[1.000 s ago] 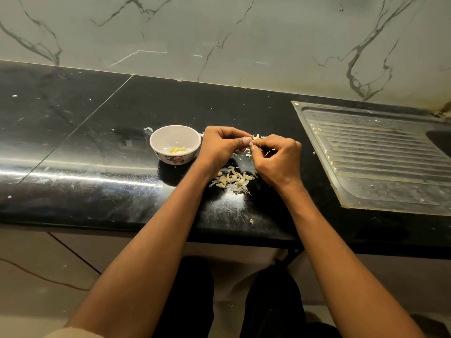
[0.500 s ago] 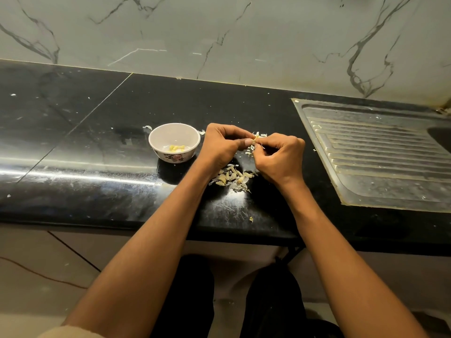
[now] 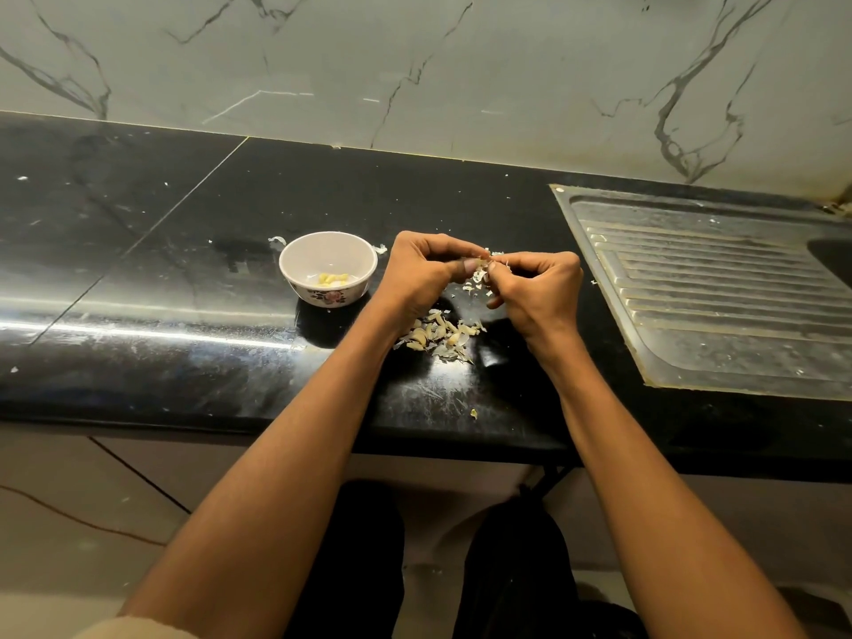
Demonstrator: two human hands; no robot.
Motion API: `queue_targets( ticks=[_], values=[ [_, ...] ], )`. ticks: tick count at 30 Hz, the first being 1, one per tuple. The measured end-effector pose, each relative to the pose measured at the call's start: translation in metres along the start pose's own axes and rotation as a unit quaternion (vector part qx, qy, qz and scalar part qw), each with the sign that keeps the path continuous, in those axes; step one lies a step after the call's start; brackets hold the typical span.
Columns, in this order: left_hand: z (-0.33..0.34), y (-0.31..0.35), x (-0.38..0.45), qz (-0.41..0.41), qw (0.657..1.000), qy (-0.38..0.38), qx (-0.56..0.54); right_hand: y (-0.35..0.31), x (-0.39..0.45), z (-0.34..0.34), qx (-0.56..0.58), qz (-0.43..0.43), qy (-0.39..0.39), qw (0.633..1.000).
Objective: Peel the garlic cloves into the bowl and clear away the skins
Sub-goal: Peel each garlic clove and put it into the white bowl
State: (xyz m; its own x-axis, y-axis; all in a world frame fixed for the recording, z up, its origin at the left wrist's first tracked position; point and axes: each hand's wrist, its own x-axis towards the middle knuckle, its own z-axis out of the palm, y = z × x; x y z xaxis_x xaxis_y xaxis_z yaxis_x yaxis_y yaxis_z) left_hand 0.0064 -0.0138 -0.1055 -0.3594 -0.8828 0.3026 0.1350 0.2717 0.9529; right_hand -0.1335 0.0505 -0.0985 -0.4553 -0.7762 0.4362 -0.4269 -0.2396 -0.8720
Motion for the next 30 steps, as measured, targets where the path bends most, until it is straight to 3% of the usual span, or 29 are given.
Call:
queue_targets(
  ticks=[11,17,21,26,30],
  values=[
    [-0.0002,0.0007,-0.0025,-0.019,0.999,-0.011,-0.032,-0.0015,0.0013,0.0015,0.085,0.063,0.002,0.994],
    [-0.0006,0.0011,-0.0022,-0.036,0.998,-0.011,-0.057,-0.0032,0.0000,0.0010,0.082,0.053,0.002,0.995],
    [0.0001,0.0057,-0.0040,-0.052,0.995,-0.008,-0.079,0.0006,0.0012,0.0018,0.035,0.011,0.012,0.999],
    [-0.0005,0.0077,-0.0020,-0.082,0.992,0.006,-0.093,0.0018,-0.0036,0.0023,-0.087,-0.148,0.036,0.984],
    [-0.0019,0.0080,-0.0009,-0.094,0.991,0.006,-0.099,0.0053,-0.0015,0.0000,-0.114,-0.202,0.053,0.971]
  ],
)
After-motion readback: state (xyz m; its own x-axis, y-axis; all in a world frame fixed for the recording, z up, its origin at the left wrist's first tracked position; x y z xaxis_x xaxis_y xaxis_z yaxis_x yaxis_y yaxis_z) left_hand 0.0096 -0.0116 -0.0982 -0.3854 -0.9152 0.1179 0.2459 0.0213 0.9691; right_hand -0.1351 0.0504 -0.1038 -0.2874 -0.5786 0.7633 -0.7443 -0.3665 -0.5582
